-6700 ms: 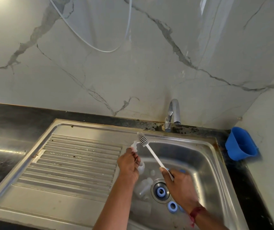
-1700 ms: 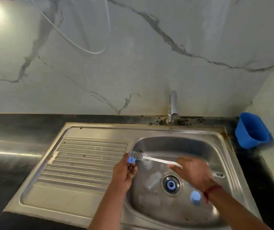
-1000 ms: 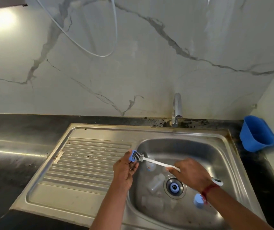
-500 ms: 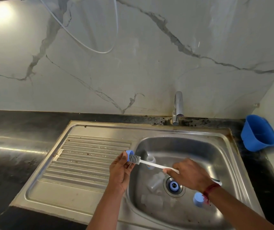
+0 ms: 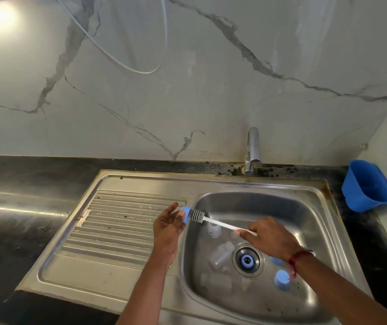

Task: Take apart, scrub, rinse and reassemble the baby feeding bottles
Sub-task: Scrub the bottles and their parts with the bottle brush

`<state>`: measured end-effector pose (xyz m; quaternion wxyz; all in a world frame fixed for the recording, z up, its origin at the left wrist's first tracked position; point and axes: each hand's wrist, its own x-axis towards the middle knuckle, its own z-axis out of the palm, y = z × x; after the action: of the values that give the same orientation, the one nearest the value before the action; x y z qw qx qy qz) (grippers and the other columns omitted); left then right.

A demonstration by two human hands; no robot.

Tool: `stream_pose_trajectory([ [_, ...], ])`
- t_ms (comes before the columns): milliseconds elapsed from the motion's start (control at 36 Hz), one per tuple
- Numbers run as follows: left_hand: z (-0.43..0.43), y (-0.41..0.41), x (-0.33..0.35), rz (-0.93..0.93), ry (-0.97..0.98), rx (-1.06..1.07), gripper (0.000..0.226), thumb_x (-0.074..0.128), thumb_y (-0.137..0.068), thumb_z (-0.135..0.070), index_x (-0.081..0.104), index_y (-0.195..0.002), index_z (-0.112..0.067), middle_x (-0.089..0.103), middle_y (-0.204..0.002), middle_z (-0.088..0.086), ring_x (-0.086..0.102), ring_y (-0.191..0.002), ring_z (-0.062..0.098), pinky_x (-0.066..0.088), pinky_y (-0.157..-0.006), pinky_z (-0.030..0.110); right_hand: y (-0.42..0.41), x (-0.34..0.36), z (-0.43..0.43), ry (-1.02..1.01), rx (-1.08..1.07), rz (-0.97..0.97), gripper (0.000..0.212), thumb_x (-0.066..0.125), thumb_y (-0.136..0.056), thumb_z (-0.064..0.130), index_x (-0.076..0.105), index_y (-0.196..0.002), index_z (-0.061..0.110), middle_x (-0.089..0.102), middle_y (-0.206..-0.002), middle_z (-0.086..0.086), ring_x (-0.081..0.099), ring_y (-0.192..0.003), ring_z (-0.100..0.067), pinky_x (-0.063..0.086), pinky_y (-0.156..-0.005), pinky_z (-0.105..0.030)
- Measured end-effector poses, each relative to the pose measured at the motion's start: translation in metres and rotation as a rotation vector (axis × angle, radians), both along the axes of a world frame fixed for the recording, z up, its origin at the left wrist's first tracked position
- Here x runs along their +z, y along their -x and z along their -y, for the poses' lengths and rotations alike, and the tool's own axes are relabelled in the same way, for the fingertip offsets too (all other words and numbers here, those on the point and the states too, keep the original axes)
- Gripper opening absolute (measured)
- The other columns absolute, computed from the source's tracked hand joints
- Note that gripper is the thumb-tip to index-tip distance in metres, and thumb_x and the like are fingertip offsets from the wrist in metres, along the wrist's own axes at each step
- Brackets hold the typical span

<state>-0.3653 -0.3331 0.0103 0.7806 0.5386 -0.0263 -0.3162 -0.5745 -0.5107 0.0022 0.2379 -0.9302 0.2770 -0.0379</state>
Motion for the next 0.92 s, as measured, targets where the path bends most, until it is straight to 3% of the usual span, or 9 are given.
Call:
stream_pose_trajectory([
  [194,0.007,0.004,0.003,-0.028,0.045,0.027,0.026,0.057,-0.091,0.009,0.063,-0.111,-0.005,0.071,-0.079,0.007,0.071,-0.073,0.015,0.060,-0.071,0.028,0.003,0.000,-0.007,-0.029,0.044,0.005,0.064,0.050,-0.092,0.063,0.040,-0.047,0.018,0.041,-0.047,-0.002,0.038,-0.046,-0.014,0.027,-0.043,-0.023],
  [361,0.010,0.007,-0.005,-0.037,0.045,0.029,0.027,0.058,-0.090,0.010,0.063,-0.114,-0.001,0.074,-0.082,0.008,0.072,-0.072,0.015,0.060,-0.071,0.029,0.009,-0.005,-0.005,-0.079,0.053,0.073,0.065,0.050,-0.090,0.065,0.036,-0.044,0.022,0.043,-0.043,0.005,0.043,-0.047,-0.011,0.025,-0.046,-0.018],
  [500,0.012,0.009,-0.002,-0.005,0.044,0.024,0.021,0.056,-0.091,0.011,0.064,-0.105,-0.003,0.074,-0.085,0.010,0.072,-0.074,0.016,0.060,-0.070,0.026,0.009,-0.008,0.000,-0.158,-0.031,0.146,0.067,0.055,-0.089,0.065,0.040,-0.049,0.014,0.031,-0.042,0.003,0.029,-0.043,-0.013,0.027,-0.047,-0.027],
  [667,0.007,0.006,-0.004,0.078,-0.013,-0.002,0.021,0.062,-0.087,0.010,0.067,-0.102,-0.004,0.074,-0.085,0.006,0.069,-0.075,0.014,0.059,-0.067,0.023,0.007,-0.017,0.005,-0.201,-0.095,0.137,0.067,0.053,-0.085,0.073,0.042,-0.046,0.020,0.028,-0.042,0.004,0.027,-0.043,-0.010,0.028,-0.048,-0.029],
  [750,0.007,0.005,-0.005,0.111,-0.016,-0.002,0.022,0.064,-0.086,0.009,0.067,-0.102,-0.006,0.075,-0.085,0.004,0.070,-0.077,0.012,0.059,-0.070,0.022,0.005,-0.020,0.000,-0.228,-0.111,0.136,0.070,0.058,-0.086,0.066,0.036,-0.047,0.012,0.028,-0.042,0.004,0.027,-0.043,-0.011,0.026,-0.047,-0.025],
  [917,0.006,0.003,-0.008,0.100,0.005,0.023,0.029,0.065,-0.082,0.012,0.065,-0.103,-0.007,0.075,-0.087,0.003,0.071,-0.081,0.013,0.058,-0.077,0.024,0.010,-0.021,-0.007,-0.247,-0.055,0.068,0.064,0.061,-0.090,0.055,0.040,-0.045,0.015,0.037,-0.041,0.005,0.035,-0.043,-0.012,0.026,-0.046,-0.019],
])
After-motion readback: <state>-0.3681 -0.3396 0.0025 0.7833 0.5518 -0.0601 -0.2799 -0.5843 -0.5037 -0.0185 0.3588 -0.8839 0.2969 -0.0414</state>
